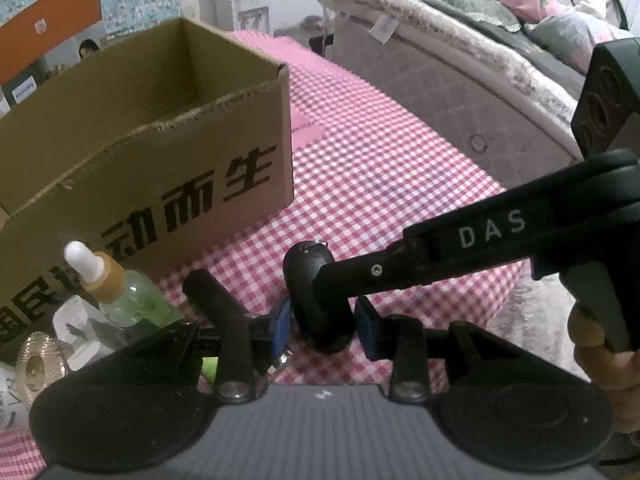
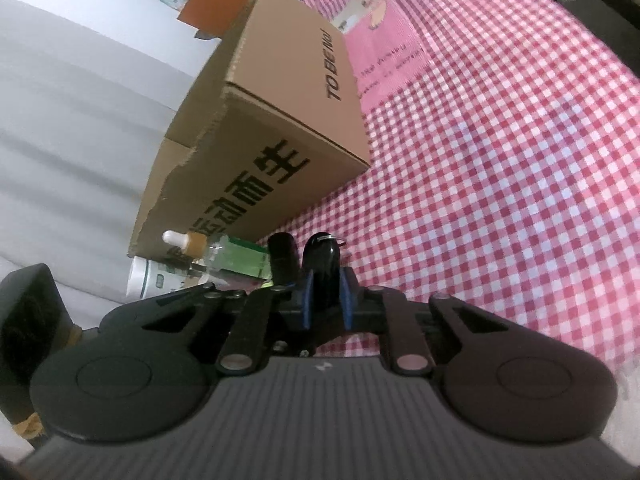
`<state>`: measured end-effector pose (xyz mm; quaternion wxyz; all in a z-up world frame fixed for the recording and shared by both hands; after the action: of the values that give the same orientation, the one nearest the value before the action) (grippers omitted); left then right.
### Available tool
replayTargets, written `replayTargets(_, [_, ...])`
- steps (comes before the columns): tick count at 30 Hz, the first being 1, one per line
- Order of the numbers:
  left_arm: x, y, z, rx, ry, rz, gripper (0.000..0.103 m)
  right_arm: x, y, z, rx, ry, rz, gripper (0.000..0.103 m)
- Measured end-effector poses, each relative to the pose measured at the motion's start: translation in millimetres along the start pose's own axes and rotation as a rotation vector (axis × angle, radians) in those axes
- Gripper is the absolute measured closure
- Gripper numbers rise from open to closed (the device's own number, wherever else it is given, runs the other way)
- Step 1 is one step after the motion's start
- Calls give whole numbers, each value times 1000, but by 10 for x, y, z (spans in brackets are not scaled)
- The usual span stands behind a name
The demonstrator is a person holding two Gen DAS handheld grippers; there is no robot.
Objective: Organize rigid objects
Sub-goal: 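Carry the key fob into the cardboard box and open the right tool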
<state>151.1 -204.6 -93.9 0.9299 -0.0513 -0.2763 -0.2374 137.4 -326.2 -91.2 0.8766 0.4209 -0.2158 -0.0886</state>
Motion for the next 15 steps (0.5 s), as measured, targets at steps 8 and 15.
replayTargets(8, [37,75,592,-2,-137,12,67,-12,571,288,-12,-68,113,90])
replayTargets(15, [206,473,1321,93,-283,38,67,111,1457,353,61,-122,297,90])
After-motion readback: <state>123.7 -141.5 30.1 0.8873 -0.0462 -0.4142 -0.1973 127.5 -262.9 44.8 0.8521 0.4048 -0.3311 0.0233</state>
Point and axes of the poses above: each gripper's, at about its wrist camera, not at the fingertips, and z roughly against the way its jaws point, y to its left, x to its top, the point moved 6 cm from there along -z, roughly the way its jaws point, and after that the axes turned 3 degrees about x, right-handed, at the moved point
